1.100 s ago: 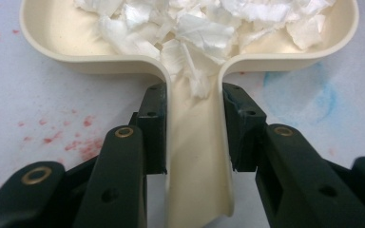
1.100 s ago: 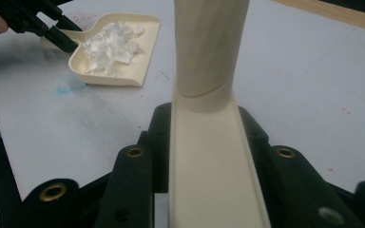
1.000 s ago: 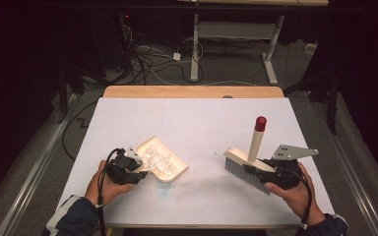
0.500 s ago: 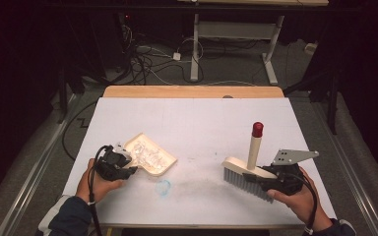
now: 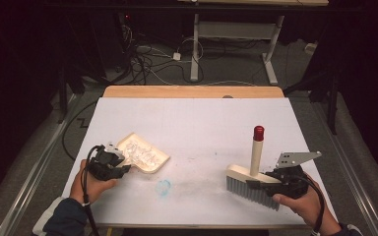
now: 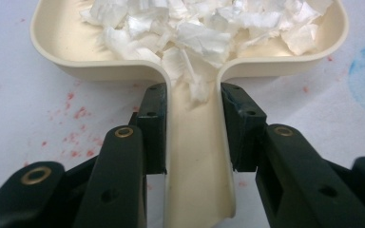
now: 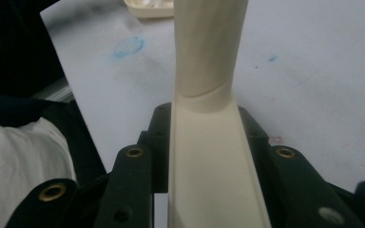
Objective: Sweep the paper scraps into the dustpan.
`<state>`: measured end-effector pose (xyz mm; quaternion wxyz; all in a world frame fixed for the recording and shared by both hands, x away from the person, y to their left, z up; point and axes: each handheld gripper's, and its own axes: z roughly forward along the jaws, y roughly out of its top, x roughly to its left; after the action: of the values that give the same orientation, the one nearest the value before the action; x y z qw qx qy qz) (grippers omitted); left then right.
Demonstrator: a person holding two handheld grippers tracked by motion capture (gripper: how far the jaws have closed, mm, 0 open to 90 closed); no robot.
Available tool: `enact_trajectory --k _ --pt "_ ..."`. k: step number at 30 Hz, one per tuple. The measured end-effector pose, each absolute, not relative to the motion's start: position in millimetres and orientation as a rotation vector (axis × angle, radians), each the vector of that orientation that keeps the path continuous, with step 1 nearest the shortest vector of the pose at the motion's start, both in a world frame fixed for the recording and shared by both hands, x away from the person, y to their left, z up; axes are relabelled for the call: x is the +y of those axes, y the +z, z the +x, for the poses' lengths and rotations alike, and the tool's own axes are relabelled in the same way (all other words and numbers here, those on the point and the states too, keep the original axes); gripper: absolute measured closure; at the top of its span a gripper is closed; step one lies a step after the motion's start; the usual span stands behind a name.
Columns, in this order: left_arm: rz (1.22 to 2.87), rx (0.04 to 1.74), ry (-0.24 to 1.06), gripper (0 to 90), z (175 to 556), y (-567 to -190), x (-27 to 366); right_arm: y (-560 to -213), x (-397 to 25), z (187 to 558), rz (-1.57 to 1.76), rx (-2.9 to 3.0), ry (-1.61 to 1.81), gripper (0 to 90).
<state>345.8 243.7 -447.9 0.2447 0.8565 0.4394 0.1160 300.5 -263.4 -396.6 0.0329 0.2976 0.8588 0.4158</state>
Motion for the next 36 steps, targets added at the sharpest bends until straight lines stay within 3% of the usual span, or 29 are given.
enact_trajectory --k 15,23,33,36 --pt "2.258 1.308 0.379 63.0 352.1 -450.8 259.0 -411.6 -270.1 338.0 1.028 2.743 1.166 67.0" --pt "2.239 1.339 0.399 63.1 360.6 -457.7 252.9 -417.5 -276.0 373.4 1.078 2.751 1.077 59.1" --pt "2.198 1.393 0.401 63.1 373.1 -462.2 239.3 -417.9 -274.8 410.0 1.137 2.794 0.956 57.0" --pt "2.188 1.41 0.392 63.1 375.4 -465.2 236.6 -415.8 -273.3 421.5 1.113 2.809 0.911 51.6"
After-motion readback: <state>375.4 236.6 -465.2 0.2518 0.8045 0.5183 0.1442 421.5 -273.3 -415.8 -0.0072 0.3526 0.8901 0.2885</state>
